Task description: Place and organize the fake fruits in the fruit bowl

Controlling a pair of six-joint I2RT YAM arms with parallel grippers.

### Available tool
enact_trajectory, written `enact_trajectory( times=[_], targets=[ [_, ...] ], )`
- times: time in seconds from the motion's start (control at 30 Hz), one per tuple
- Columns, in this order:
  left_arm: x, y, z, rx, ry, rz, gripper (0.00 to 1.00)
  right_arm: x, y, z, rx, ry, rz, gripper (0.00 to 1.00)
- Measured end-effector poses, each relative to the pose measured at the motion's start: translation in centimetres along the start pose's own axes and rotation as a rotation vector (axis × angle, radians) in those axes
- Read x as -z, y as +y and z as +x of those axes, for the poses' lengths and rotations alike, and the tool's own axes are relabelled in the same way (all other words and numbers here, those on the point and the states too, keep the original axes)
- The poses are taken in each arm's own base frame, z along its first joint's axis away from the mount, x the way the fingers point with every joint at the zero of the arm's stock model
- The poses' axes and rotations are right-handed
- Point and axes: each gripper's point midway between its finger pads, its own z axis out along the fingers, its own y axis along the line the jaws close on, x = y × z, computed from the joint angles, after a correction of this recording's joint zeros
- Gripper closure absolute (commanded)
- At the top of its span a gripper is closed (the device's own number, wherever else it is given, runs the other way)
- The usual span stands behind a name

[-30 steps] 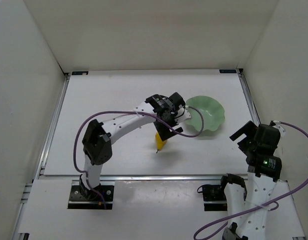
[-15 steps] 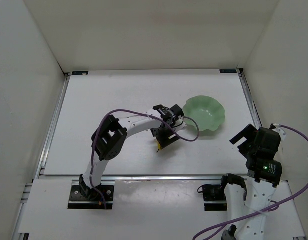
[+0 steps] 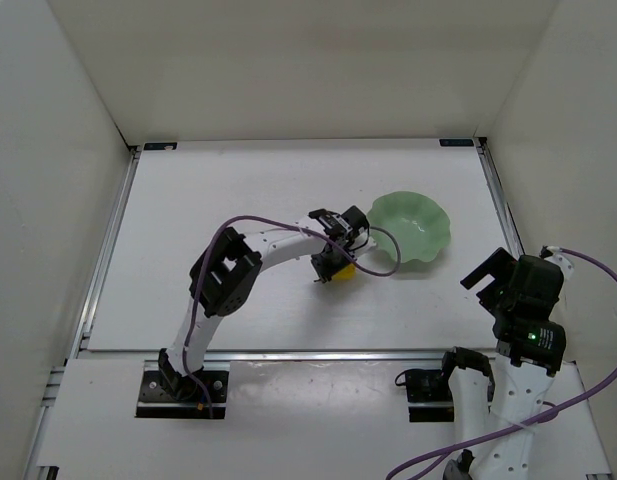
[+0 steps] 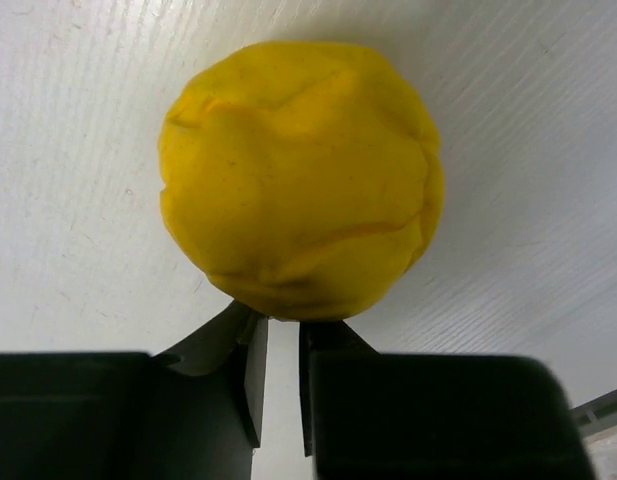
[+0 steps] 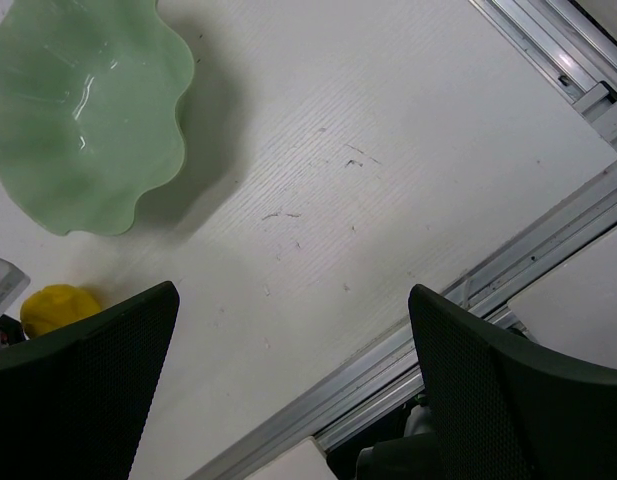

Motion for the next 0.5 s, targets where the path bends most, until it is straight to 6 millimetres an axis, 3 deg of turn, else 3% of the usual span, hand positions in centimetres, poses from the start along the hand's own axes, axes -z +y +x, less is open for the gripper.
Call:
enact_trajectory(
  times=[0.17, 0.27, 0.4, 0.5],
  targets=[
    [0.4, 1.0, 0.0, 0.018, -0.009, -0.017, 0.9, 0.0, 0.0, 0.0, 0.0, -0.001, 0.002, 0.0],
    [2.3, 2.3, -0.5, 0.013, -0.046, -0.06, 0.9, 0.0, -0.1, -0.1, 0.0, -0.003, 0.007, 0.0],
    [7.7, 4.0, -2.6, -0.016, -0.169, -0.14, 0.9, -0.1, -0.2, 0.0, 0.001, 0.0, 0.016, 0.0],
    [12.9, 4.3, -6.5, -0.053, -0.325, -0.196, 0.9, -0.2, -0.3, 0.0, 0.001, 0.007, 0.023, 0.0]
  ],
)
